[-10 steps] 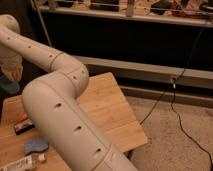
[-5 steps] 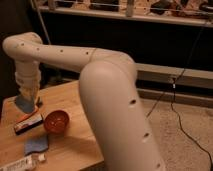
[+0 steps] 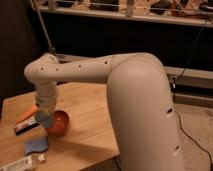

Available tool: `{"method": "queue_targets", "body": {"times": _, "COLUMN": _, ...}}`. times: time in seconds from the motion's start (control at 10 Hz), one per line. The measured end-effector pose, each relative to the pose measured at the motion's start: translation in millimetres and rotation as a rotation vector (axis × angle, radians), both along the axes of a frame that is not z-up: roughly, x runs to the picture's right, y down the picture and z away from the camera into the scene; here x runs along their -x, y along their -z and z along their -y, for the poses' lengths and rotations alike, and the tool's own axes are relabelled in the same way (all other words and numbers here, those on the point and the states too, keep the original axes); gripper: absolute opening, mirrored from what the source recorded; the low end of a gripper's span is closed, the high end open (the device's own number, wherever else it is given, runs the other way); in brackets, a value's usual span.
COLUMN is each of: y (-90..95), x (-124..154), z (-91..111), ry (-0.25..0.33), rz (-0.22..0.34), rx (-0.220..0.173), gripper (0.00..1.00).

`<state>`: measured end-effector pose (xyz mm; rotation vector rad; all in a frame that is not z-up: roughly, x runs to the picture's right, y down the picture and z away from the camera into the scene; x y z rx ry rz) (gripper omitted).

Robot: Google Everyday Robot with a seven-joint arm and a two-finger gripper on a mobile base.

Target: Place the ceramic cup in the ceramic bowl

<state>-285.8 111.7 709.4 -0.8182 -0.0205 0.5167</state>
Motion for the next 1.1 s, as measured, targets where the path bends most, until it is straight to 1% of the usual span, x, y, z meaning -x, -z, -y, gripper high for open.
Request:
{"method": "queue_targets", "body": {"times": 0.2, "y": -21.2, "x": 16.6, "z": -8.6, "ry": -0.040, "rz": -0.022, "rx": 0.011, "gripper": 0.00}}
{"method": "queue_targets", "body": {"times": 0.3, "y": -29.9, "x": 20.6, "z": -10.7, "ry": -0.055, "rz": -0.032, "rx": 0.014, "gripper": 0.00}}
{"method": "queue_targets", "body": {"times": 0.4, "y": -44.1, "x": 24.4, "z": -10.8, "ry": -0.071, "rz": -0.045, "rx": 0.010, "gripper": 0.00}}
{"method": "queue_targets", "body": {"times": 0.6, "y": -57.1, "x": 20.5, "z": -5.4, "ry": -0.076, "rz": -0.062, "rx": 0.001, "gripper": 0.00}}
{"method": "queue_targets", "body": {"times": 0.9, "y": -52.1, "x": -10.1, "z": 7.9, "ry": -0.043, "rz": -0.076, "rx": -0.011, "gripper": 0.00}}
{"method": "queue_targets", "body": {"times": 1.0, "y": -49.2, "x": -22.6, "z": 9.3, "ry": -0.038, "rz": -0.082, "rx": -0.004, "gripper": 0.00}}
{"method": "queue_targets", "body": {"times": 1.1, "y": -47.6, "x": -27.1, "z": 7.5, "ry": -0.038, "rz": -0.082, "rx": 0.005, "gripper": 0.00}}
